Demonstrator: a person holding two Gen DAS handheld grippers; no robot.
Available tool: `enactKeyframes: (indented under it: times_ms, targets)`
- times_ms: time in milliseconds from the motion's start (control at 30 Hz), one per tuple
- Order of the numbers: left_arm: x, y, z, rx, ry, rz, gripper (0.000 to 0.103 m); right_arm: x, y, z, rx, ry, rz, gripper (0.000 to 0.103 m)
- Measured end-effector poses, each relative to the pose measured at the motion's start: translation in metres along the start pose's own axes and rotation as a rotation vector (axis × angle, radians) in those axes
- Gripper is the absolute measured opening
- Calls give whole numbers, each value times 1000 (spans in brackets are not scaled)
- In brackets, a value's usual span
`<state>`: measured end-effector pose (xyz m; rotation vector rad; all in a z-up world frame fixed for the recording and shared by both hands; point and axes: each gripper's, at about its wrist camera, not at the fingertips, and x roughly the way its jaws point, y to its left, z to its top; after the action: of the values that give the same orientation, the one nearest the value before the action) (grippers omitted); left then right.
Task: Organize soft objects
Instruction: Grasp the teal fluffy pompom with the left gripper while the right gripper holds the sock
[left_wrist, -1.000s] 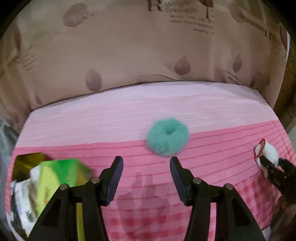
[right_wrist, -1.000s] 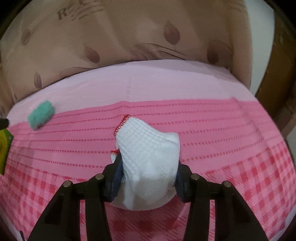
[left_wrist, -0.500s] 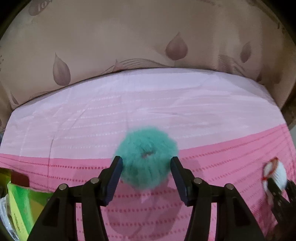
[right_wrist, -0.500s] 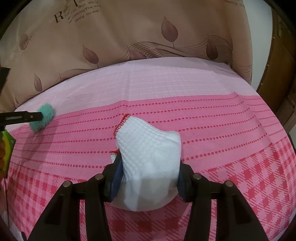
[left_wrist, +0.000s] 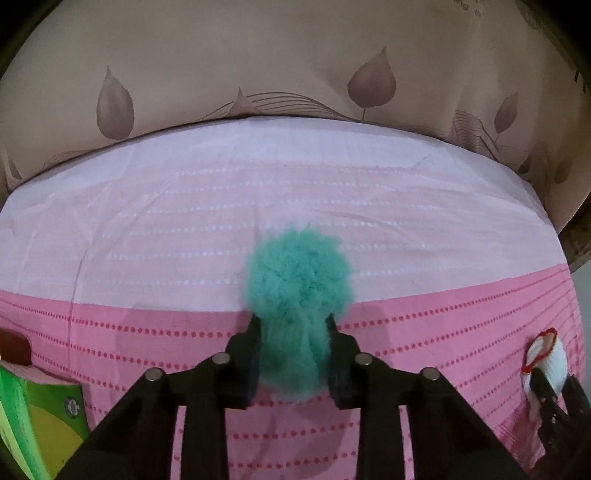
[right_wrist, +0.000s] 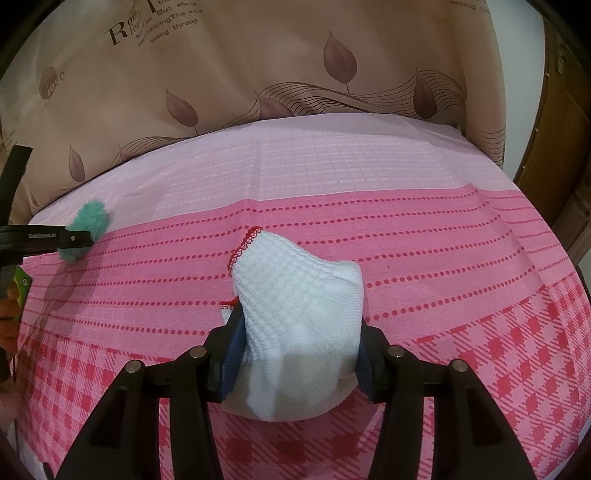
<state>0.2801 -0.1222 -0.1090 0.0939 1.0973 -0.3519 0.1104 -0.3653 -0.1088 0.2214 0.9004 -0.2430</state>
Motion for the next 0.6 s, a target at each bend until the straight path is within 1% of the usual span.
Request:
enactKeyframes:
  times_ms: [133, 300, 433, 533, 600]
  targets:
    - [-7, 0, -10, -2, -6, 14, 26, -1, 0, 0, 0, 0, 0, 49]
    - [-24, 2, -24, -10, -24, 14, 26, -1, 0, 0, 1, 0, 0, 49]
    - [-43, 3, -35, 1, -51, 33, 26, -1, 0, 0, 1, 0, 0, 49]
    - [-58, 0, -43, 19, -78, 62, 26, -1, -1, 0, 0, 0, -1, 49]
    - [-71, -2, -49, 29, -91, 59, 26, -1, 0, 0, 0, 0, -1, 49]
